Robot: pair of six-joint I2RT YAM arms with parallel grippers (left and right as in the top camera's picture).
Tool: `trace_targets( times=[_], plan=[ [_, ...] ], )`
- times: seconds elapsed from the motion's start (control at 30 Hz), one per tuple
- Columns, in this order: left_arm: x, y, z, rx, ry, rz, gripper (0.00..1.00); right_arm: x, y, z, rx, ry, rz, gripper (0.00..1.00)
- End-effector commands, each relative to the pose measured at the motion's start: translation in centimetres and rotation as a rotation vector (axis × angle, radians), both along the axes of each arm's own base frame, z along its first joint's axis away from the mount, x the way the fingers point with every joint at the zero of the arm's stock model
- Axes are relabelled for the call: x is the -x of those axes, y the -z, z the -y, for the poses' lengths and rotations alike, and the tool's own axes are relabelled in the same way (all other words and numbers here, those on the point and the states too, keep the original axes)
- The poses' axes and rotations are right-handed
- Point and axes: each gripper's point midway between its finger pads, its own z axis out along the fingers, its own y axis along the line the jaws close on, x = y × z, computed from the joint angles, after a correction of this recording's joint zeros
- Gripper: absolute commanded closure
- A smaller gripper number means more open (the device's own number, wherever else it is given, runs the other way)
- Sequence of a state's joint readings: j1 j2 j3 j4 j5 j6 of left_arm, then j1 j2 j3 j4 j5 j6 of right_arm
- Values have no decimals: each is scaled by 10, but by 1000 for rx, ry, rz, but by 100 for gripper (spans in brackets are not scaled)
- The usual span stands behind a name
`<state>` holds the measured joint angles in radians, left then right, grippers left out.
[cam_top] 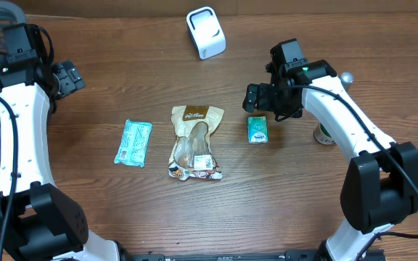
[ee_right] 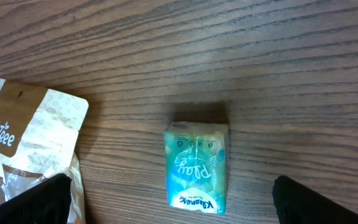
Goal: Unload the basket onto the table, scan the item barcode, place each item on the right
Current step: 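Close the right gripper on the small teal box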
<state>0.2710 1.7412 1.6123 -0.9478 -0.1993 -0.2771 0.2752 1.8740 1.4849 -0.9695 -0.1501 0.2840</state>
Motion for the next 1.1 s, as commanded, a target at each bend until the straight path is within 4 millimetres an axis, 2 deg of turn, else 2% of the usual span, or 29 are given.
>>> trace_targets(
  times=[0.0, 0.57, 0.7, 1.07],
  plan=[
    [-1, -11, -4, -23, 0, 21, 0, -4, -10, -1, -8, -4, 29, 0],
    [-2, -11, -4, -23, 2, 21, 0, -4, -10, -1, -8, -4, 29, 0],
    [-2, -11, -3, -23, 4, 21, 0, -17, -14, -5, -24, -4, 84, 0],
    [-2, -11, -2, -23, 6, 21, 0, -15, -13, -4, -21, -4, 76, 0]
  ],
)
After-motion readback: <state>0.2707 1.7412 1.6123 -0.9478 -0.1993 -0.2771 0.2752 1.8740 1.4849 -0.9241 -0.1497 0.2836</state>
